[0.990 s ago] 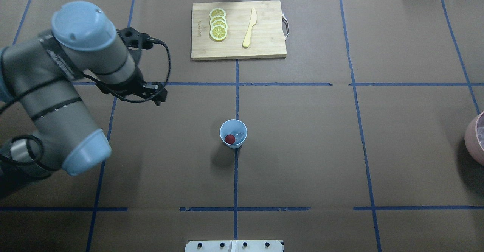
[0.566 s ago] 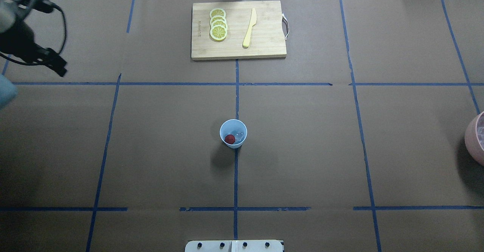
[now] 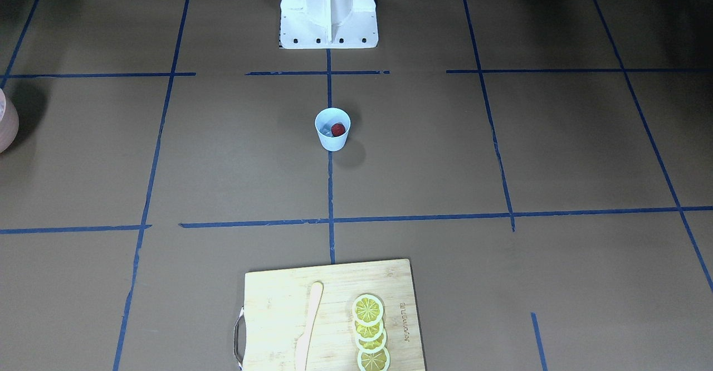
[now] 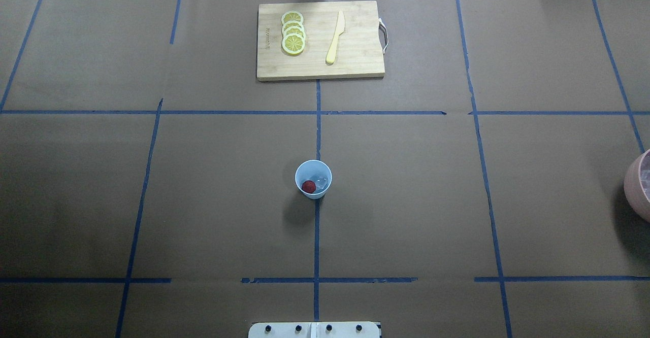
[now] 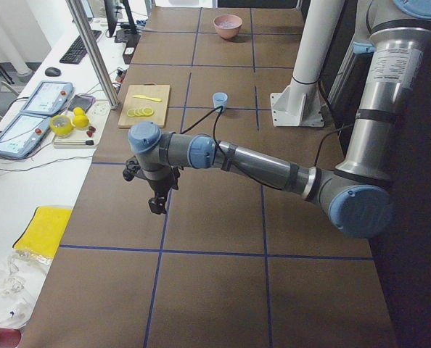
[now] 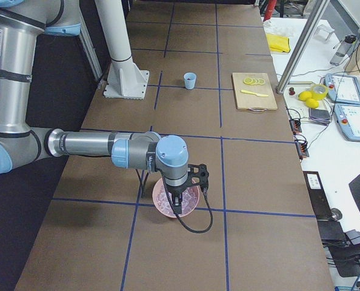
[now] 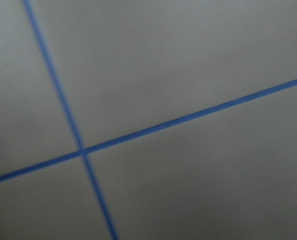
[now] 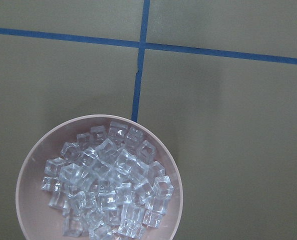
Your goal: Put ice and strawberries in cup
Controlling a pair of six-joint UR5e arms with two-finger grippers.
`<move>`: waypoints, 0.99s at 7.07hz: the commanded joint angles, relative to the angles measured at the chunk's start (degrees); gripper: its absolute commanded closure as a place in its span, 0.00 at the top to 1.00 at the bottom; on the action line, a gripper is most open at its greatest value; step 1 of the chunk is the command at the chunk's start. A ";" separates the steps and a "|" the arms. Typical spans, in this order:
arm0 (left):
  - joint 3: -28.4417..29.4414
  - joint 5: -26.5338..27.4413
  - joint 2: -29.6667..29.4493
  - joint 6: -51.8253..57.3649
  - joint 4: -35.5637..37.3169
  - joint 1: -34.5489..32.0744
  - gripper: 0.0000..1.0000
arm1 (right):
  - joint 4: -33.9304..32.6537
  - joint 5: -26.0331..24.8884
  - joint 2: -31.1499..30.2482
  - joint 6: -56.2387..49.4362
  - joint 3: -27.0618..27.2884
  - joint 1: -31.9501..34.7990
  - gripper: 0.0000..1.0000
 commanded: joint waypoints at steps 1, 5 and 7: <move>0.35 -0.44 3.90 0.57 -0.94 -2.72 1.00 | 0.00 -0.06 0.00 0.02 0.00 0.00 1.00; -1.83 0.17 5.83 -1.02 -1.03 -5.44 1.00 | 0.00 -0.06 0.26 0.20 0.00 -0.08 1.00; -1.93 0.17 8.02 -1.02 -1.12 -5.45 1.00 | 0.00 0.03 0.26 0.28 -0.09 -0.08 1.00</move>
